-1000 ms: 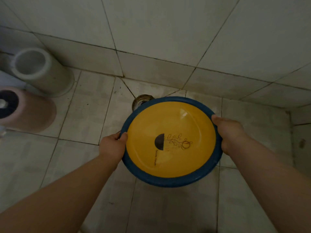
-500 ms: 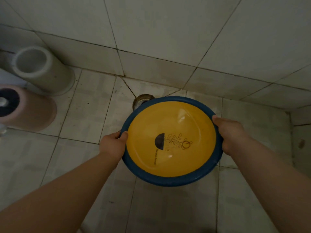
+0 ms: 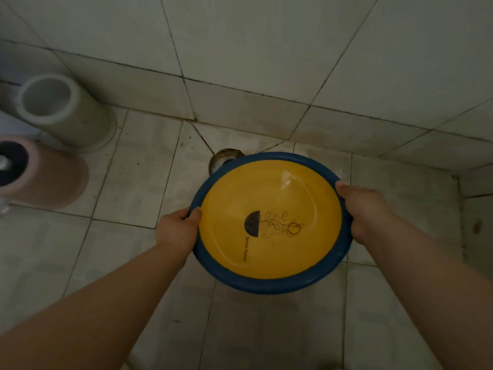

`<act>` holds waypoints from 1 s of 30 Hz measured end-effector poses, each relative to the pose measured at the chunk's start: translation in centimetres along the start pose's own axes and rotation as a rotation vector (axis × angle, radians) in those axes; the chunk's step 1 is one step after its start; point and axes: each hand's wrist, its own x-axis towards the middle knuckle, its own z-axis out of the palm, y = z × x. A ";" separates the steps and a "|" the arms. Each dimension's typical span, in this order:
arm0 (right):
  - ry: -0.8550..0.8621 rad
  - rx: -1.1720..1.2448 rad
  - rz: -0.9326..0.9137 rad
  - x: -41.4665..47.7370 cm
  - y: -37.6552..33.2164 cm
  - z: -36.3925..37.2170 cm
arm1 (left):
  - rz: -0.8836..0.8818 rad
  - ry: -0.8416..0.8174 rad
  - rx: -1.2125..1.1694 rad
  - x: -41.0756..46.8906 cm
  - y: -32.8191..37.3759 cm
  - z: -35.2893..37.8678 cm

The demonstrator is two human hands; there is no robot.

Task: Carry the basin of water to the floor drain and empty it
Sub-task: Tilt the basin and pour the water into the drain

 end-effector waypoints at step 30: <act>0.038 0.010 0.020 -0.3 -0.4 -0.5 | -0.014 -0.012 -0.010 -0.1 -0.2 0.3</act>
